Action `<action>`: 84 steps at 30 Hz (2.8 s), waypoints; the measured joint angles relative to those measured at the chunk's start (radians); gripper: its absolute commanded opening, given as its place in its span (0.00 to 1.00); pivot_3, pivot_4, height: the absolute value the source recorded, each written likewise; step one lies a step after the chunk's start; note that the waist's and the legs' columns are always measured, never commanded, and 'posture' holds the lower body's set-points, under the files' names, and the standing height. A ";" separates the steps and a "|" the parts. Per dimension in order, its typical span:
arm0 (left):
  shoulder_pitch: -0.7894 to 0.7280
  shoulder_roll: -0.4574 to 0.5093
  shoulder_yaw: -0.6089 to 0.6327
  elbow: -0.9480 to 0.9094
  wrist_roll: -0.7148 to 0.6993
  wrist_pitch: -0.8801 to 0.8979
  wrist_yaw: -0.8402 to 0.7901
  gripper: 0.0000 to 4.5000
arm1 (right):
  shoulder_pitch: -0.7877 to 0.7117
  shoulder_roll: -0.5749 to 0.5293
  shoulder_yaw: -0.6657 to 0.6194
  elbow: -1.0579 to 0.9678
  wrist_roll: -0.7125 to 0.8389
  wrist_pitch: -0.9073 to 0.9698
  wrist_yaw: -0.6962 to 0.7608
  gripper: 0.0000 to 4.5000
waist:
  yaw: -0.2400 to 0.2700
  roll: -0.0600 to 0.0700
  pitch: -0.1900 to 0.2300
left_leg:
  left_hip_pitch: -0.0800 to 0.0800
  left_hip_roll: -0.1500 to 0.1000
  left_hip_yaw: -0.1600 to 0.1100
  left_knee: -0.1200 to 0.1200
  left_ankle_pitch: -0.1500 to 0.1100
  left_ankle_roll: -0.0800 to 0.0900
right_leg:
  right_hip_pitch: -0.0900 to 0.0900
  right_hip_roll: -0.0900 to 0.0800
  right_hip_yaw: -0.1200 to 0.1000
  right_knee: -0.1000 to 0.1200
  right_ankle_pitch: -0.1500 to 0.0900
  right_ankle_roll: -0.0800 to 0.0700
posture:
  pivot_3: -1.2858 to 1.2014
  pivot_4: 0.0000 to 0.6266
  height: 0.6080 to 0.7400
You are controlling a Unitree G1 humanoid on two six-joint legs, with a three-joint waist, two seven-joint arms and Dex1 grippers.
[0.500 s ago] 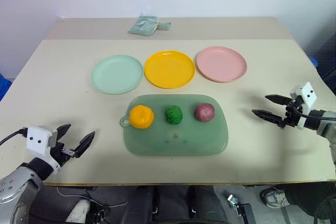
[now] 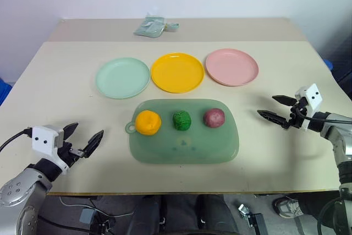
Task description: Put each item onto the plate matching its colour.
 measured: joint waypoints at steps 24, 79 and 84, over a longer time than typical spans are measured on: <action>-0.376 0.122 -0.247 0.157 -0.053 0.090 -0.245 1.00 | 0.335 0.007 -0.160 -0.708 0.188 0.264 -0.166 0.99 | 0.008 0.000 0.000 | 0.000 0.000 0.000 0.001 0.001 -0.001 | 0.001 0.002 0.000 0.001 0.000 0.000 | 0.52 0.24 1.00; -0.890 0.075 -0.465 0.542 0.094 0.153 -0.367 0.99 | 0.411 0.034 -0.126 -0.903 0.271 0.391 -0.225 1.00 | 0.028 -0.003 0.001 | -0.001 0.000 0.000 0.003 0.001 0.000 | 0.001 0.008 -0.002 0.002 0.000 0.001 | 0.52 0.24 1.00; -0.870 0.111 -0.530 0.481 0.088 0.159 -0.498 0.99 | 0.439 0.042 -0.126 -0.903 0.270 0.373 -0.224 1.00 | 0.027 -0.003 0.001 | -0.001 0.000 0.000 0.004 0.001 0.000 | 0.001 0.007 -0.001 0.003 0.000 0.001 | 0.52 0.24 1.00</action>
